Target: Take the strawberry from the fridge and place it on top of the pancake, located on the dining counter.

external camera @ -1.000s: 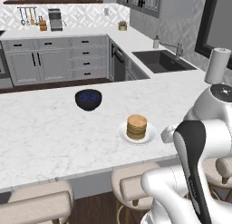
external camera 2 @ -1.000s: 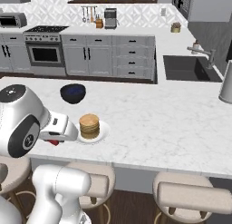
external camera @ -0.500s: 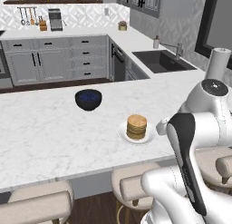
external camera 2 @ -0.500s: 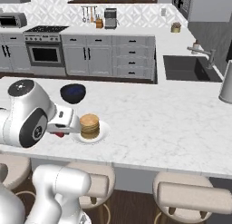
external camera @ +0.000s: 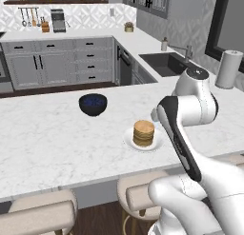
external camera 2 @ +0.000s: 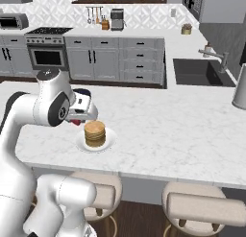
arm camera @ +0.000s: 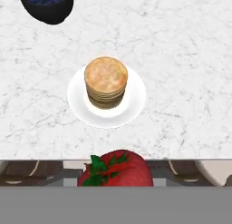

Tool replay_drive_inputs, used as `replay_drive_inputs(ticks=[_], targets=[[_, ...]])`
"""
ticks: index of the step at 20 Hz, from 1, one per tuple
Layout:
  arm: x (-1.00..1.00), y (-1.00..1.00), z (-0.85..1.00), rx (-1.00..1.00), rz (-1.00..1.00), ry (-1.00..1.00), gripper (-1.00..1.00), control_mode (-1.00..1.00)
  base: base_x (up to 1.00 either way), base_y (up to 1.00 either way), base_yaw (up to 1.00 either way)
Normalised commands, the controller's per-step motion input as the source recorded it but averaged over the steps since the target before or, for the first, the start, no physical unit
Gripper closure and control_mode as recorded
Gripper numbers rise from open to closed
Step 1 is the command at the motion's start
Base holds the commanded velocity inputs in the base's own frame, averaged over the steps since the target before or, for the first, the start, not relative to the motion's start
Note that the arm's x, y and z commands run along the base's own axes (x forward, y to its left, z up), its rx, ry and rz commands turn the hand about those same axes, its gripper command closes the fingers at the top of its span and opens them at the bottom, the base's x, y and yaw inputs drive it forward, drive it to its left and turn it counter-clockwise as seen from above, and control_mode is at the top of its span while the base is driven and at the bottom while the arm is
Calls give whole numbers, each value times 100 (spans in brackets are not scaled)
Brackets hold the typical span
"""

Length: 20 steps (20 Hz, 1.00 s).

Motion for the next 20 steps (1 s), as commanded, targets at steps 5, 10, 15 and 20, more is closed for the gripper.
replay_drive_inputs(ticks=[5, 10, 15, 20], targets=[[100, 10, -43, 0, 0, 4, 100, -100, 0, 0, 0], [93, 10, -67, 0, 0, 0, 100, -100, 0, 0, 0], [68, 6, -25, 0, 0, 0, 100, -100, 0, 0, 0], [32, 2, -18, 0, 0, -1, 100, -100, 0, 0, 0]])
